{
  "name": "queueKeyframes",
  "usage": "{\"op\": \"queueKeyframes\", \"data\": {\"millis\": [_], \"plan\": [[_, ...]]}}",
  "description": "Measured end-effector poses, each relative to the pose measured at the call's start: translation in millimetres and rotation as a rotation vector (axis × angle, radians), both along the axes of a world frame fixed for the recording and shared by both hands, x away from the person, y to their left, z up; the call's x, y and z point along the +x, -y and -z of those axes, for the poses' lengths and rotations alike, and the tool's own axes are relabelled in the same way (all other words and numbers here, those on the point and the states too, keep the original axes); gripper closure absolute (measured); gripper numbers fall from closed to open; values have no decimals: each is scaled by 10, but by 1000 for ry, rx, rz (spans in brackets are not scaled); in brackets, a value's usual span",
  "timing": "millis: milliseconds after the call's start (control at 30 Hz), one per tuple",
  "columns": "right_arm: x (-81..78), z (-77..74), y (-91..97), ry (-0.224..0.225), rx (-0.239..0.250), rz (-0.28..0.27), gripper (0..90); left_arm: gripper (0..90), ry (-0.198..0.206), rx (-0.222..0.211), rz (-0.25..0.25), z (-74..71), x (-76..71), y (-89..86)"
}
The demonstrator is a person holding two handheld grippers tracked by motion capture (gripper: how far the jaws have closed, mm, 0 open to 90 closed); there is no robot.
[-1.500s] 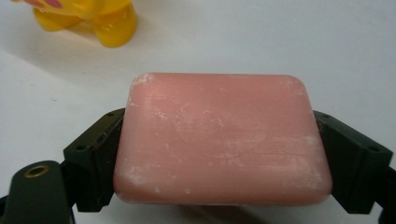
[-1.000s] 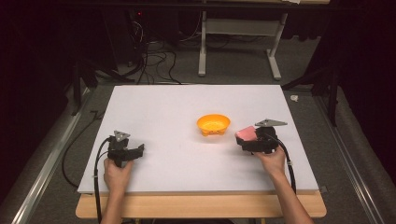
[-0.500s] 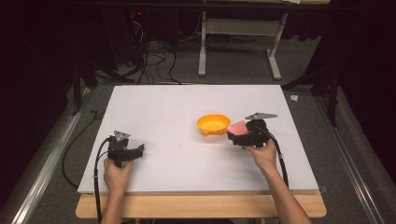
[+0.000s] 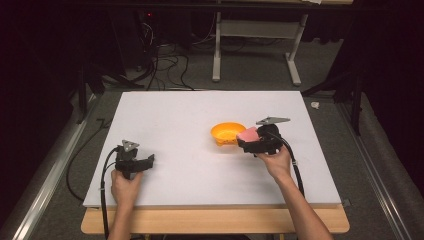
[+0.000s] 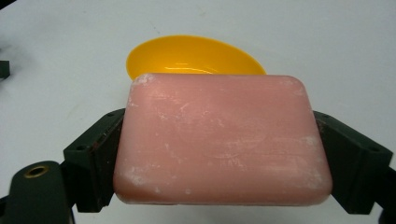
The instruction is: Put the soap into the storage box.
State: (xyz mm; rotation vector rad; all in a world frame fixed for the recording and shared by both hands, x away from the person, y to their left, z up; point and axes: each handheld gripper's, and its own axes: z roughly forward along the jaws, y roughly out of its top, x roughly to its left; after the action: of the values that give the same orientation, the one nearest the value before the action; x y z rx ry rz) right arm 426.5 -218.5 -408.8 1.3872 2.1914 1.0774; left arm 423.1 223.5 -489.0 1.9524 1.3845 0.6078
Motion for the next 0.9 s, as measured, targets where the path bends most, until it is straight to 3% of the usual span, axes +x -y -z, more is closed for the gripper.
{"op": "queueKeyframes", "data": {"millis": [267,600,900], "plan": [[76,-32,-81,-22,14,-4,136,207,0,0,1,0,0,-1],[194,-46,-199,-44,-5,-6,136,207,0,0,1,0,1,-2],[324,-26,-325,-92,-21,-4,136,207,0,-1,1,0,1,-1]]}}
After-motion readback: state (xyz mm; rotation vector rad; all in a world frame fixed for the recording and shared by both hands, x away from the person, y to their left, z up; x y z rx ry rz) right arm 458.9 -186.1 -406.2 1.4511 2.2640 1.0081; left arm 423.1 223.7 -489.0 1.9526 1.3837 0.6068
